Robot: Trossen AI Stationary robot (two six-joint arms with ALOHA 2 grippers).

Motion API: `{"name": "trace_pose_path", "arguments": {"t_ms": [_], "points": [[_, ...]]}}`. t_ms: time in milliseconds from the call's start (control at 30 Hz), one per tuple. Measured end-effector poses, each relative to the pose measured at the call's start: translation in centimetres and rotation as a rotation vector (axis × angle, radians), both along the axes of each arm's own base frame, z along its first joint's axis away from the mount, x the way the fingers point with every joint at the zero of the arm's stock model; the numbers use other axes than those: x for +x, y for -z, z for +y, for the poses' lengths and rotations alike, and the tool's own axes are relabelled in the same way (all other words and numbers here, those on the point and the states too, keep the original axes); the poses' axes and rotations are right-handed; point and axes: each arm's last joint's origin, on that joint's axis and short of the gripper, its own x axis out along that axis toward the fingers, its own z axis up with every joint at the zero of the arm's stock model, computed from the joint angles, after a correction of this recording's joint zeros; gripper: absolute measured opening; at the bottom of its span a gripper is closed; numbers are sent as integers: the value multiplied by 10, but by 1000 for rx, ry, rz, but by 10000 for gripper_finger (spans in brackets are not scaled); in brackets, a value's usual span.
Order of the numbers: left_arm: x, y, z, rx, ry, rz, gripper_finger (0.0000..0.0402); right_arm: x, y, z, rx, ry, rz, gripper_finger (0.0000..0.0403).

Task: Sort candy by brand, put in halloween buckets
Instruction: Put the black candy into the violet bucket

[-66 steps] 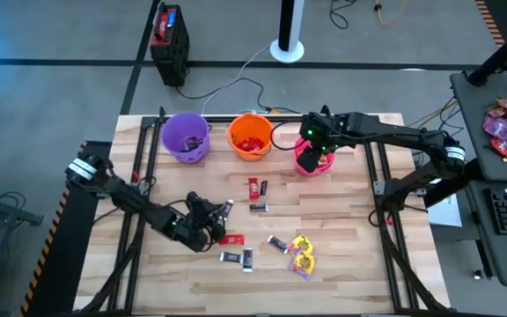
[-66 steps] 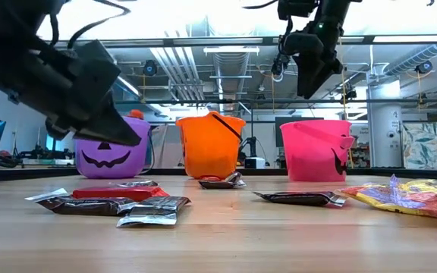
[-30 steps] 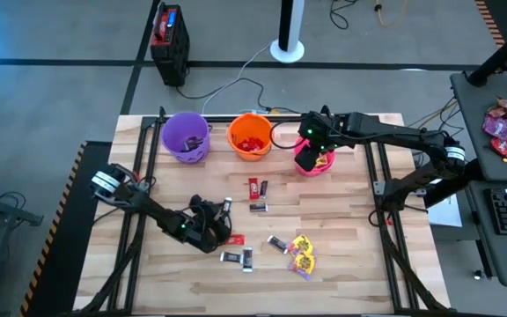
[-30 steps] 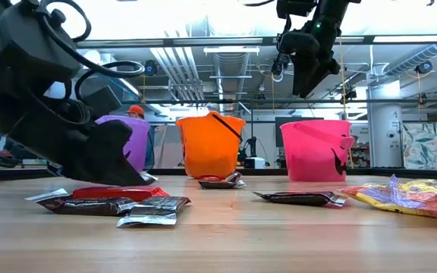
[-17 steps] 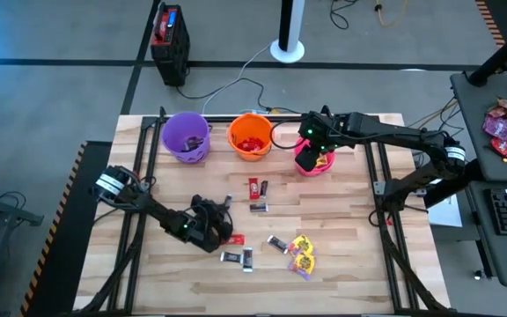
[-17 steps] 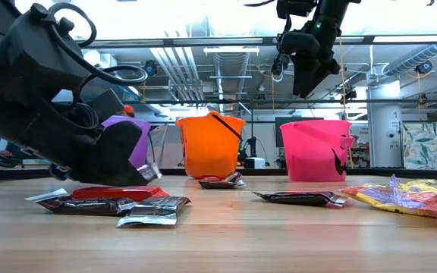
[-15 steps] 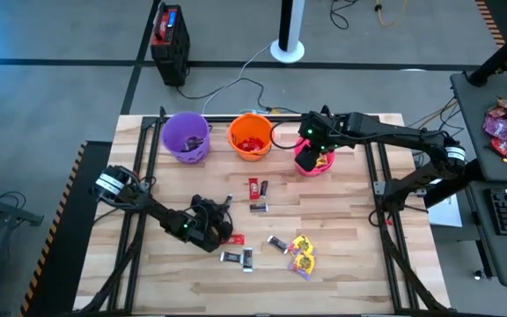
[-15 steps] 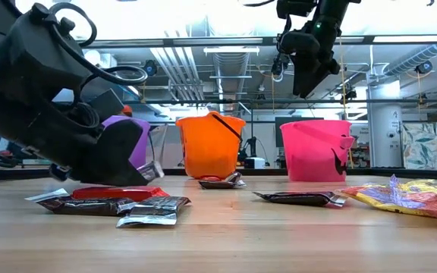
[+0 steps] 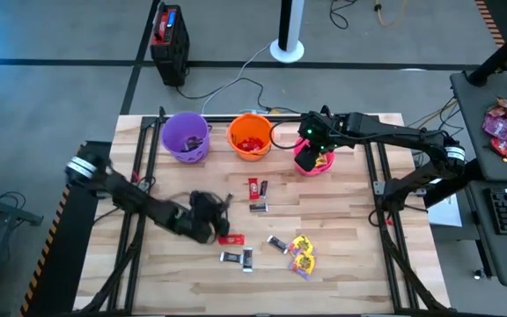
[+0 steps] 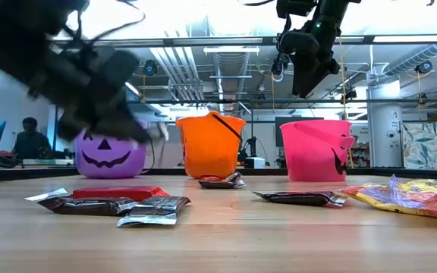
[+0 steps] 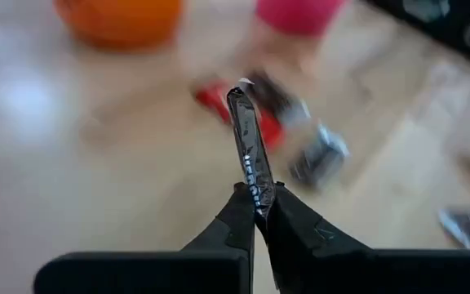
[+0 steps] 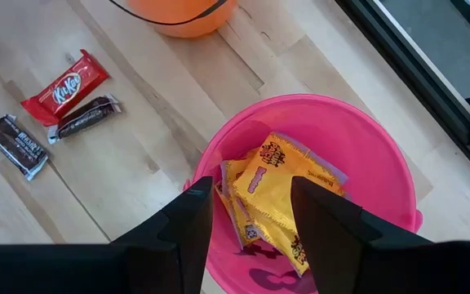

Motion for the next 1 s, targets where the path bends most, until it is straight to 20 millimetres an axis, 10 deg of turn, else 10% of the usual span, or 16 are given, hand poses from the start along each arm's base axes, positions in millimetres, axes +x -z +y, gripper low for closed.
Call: {"name": "trace_pose_path", "arguments": {"t_ms": [500,767,1000], "points": [[-67,-133,141,-8,-360,236,1,6,-4,-2,-7,45,-91,160],[-85,-136,203,-226,-268,396,1,6,-4,-2,-6,48,-92,160],[-79,-127,217,-227,-216,491,0,6,-3,-2,-2,55,-91,160]]}}
